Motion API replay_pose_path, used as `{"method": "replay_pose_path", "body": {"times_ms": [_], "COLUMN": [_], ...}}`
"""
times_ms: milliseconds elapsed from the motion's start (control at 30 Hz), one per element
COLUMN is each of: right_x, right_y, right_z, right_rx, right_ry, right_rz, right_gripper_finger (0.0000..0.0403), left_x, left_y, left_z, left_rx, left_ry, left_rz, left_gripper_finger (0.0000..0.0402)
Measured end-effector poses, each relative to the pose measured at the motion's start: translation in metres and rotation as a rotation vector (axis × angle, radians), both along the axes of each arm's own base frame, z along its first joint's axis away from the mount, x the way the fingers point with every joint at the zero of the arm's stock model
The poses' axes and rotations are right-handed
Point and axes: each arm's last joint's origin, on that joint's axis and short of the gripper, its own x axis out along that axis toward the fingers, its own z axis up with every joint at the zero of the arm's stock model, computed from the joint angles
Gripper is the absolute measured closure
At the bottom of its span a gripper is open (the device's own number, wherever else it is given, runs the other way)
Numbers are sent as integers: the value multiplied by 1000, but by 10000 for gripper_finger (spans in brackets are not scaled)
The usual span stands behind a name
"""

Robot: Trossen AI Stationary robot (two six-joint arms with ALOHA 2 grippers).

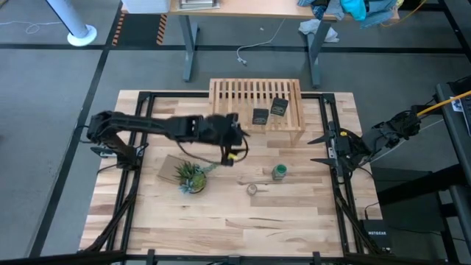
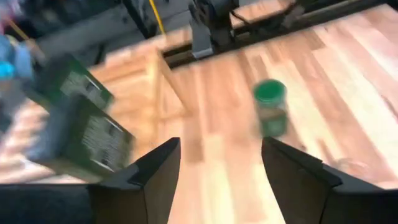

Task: Shelf spices
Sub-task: Put the transparent seasoning bottle on the shelf

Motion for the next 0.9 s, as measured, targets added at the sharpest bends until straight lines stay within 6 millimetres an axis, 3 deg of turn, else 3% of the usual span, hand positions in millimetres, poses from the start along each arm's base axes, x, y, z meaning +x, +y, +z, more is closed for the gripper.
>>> {"method": "replay_pose_path", "body": {"times_ms": [233, 600, 900], "right_x": [0, 0, 0], "right_y": [0, 0, 0], "right_z": [0, 0, 0], "right_rx": [0, 0, 0], "right_ry": [0, 0, 0], "right_rz": [0, 0, 0], "right_gripper_finger": [130, 130, 130], "left_x": [-2, -9, 0], "left_y": [-49, -120, -143], "left_z": [-25, -103, -167], "left_rx": [-162, -357, -420], "left_ry": [53, -22, -130], "left_rz": [144, 316, 370], "left_gripper_finger": [183, 183, 183]}}
